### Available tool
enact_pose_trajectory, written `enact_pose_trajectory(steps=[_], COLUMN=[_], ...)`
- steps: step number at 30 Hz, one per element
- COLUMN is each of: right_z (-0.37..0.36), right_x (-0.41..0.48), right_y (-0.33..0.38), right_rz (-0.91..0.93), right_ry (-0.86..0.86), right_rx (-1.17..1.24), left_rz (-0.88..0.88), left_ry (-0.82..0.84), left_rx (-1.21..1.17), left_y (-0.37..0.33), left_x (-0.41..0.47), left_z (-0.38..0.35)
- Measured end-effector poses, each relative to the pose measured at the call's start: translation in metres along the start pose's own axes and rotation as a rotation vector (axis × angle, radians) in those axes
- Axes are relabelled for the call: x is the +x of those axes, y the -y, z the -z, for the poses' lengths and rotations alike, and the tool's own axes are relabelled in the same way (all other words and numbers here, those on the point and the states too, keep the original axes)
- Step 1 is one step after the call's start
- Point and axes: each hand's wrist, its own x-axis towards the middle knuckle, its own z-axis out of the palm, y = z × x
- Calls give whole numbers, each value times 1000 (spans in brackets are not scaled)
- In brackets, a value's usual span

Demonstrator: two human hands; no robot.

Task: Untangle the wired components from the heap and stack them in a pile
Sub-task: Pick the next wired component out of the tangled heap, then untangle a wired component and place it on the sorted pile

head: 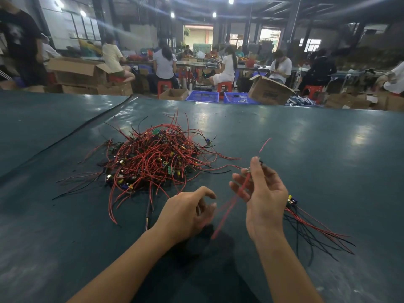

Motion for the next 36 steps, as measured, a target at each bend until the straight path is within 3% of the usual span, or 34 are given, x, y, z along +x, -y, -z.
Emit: enact_pose_trajectory(steps=[2, 4, 9, 14, 20, 21, 23, 26, 28, 31, 36], right_z=[1, 6, 28, 41, 46, 45, 39, 27, 29, 36, 47], right_x=[2, 5, 18, 21, 20, 19, 17, 9, 7, 10, 19], right_y=[4, 5, -1, -10, -11, -13, -16, -24, -32, -34, -27], right_rz=[47, 114, 346, 279, 199, 242, 291, 154, 80, 61, 72], right_ry=[-27, -45, 8, -45, 1, 13, 97, 264, 299, 220, 94], right_rx=[-4, -154, -906, -1464, -1859, -1853, -1606, -1317, -1422, -1602, -1701], left_rz=[11, 9, 34, 58, 60, 61, 57, -1, -31, -19, 102], left_ry=[-2, -22, -113, -130, -93, -94, -112, -193, -268, -358, -360], left_rx=[13, 23, 68, 96, 94, 95, 101, 172, 257, 344, 410], left_y=[0, 0, 5, 8, 8, 8, 8, 10, 13, 20, 34], left_x=[0, -1, -1, -1, -1, -2, -2, 0, 2, 6, 6], left_z=[-2, -2, 0, 0, -2, -2, -2, -1, 1, 6, 13])
